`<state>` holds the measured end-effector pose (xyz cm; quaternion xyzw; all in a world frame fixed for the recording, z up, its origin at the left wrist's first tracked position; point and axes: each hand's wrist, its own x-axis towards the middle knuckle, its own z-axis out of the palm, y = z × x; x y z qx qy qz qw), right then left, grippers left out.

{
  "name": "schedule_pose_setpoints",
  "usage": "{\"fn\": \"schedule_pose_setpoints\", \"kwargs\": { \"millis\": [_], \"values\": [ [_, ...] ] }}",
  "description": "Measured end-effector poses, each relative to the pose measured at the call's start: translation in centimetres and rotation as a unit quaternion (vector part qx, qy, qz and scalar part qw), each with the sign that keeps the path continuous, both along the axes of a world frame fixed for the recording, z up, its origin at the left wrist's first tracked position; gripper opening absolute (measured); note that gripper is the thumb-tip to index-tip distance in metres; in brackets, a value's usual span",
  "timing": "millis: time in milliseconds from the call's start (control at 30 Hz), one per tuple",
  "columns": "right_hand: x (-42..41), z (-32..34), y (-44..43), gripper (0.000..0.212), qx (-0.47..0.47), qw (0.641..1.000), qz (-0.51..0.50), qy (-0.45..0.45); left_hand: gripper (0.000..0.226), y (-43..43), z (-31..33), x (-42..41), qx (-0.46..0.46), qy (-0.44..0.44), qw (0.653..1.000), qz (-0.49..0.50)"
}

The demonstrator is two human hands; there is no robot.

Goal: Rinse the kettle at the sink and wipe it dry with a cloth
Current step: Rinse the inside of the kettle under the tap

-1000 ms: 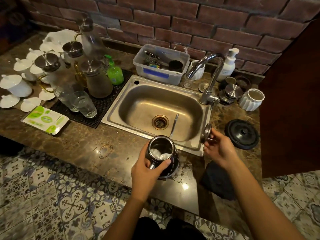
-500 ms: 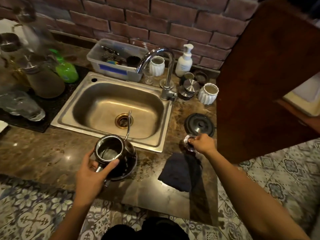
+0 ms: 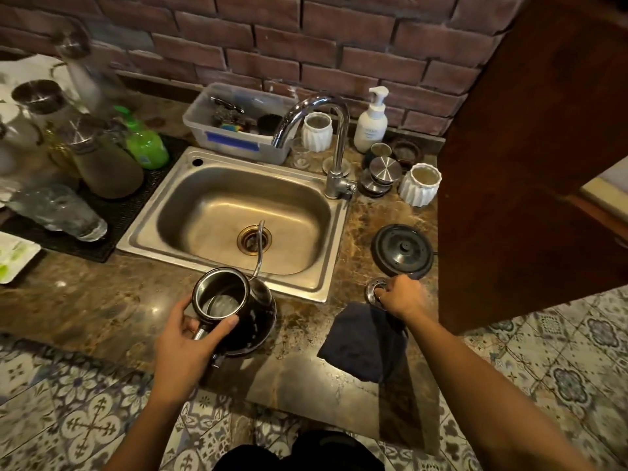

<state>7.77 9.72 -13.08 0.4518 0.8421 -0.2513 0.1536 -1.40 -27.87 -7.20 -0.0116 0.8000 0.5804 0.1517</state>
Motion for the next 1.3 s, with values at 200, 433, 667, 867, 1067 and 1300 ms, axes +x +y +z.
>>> {"fn": "schedule_pose_setpoints", "kwargs": {
  "millis": [200, 433, 667, 867, 1067, 1300],
  "values": [
    [0.1, -0.1, -0.4, 0.031, 0.002, 1.000, -0.014, 0.008, 0.090, -0.6, -0.4, -0.3, -0.047, 0.004, 0.999, 0.007],
    [0.4, 0.2, -0.5, 0.027, 0.008, 0.999, -0.015, 0.031, 0.089, -0.4, 0.1, 0.2, -0.069, 0.003, 0.997, 0.042],
    [-0.7, 1.5, -0.7, 0.035, 0.021, 0.994, 0.006, 0.111, 0.036, -1.1, -0.8, 2.5, -0.076, -0.021, 0.995, 0.054],
    [-2.3, 2.6, -3.0, 0.024, -0.038, 0.976, 0.077, 0.199, 0.048, -1.7, -1.0, 1.8, 0.004, -0.026, 0.999, 0.027],
    [-4.0, 3.7, -6.4, 0.005, -0.113, 0.955, 0.089, 0.261, 0.057, -2.1, -0.2, -0.1, 0.036, -0.071, 0.991, -0.107],
    [-5.3, 4.1, -7.4, 0.003, -0.154, 0.946, 0.044, 0.282, 0.051, -1.8, -1.7, 0.1, 0.050, -0.048, 0.997, -0.046]
  ]
}}
